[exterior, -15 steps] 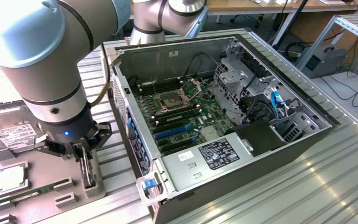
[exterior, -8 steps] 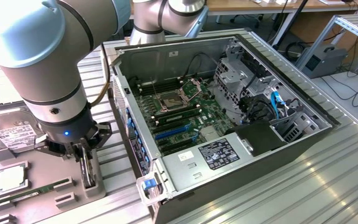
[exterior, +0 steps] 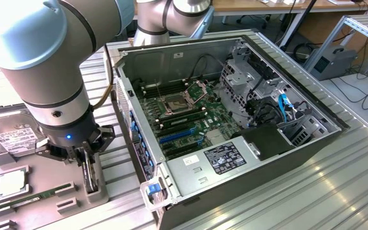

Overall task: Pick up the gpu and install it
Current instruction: 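Pick up the gpu and move the gpu toward the slot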

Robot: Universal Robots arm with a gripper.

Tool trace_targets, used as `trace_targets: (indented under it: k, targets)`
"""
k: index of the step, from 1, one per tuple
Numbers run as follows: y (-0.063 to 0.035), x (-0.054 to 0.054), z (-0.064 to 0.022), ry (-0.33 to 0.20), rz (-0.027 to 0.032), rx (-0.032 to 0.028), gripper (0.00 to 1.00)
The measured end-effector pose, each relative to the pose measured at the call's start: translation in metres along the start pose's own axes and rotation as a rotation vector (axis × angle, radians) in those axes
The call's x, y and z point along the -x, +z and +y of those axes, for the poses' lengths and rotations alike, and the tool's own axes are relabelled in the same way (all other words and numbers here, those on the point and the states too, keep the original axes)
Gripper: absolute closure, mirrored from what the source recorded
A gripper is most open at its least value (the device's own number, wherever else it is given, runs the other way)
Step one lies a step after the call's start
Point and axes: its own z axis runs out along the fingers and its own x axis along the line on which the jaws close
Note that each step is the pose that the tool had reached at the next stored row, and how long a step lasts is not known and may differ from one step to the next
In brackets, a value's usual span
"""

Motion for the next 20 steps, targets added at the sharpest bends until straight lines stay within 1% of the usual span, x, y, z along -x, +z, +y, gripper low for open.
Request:
trace_targets:
  k: [4, 8, 13, 15, 20]
  targets:
    - [0.0, 0.0, 0.0, -0.003, 0.0001, 0.0001, 0.73]
    - [0.0, 0.0, 0.0, -0.031, 0.0014, 0.0007, 0.73]
    - [-0.0001, 0.0, 0.0, -0.032, 0.0013, 0.0009, 0.73]
    - [-0.0022, 0.0, 0.0001, -0.032, 0.0015, 0.0008, 0.73]
    - [-0.0134, 0.0, 0.0006, -0.032, 0.0014, 0.0007, 0.73]
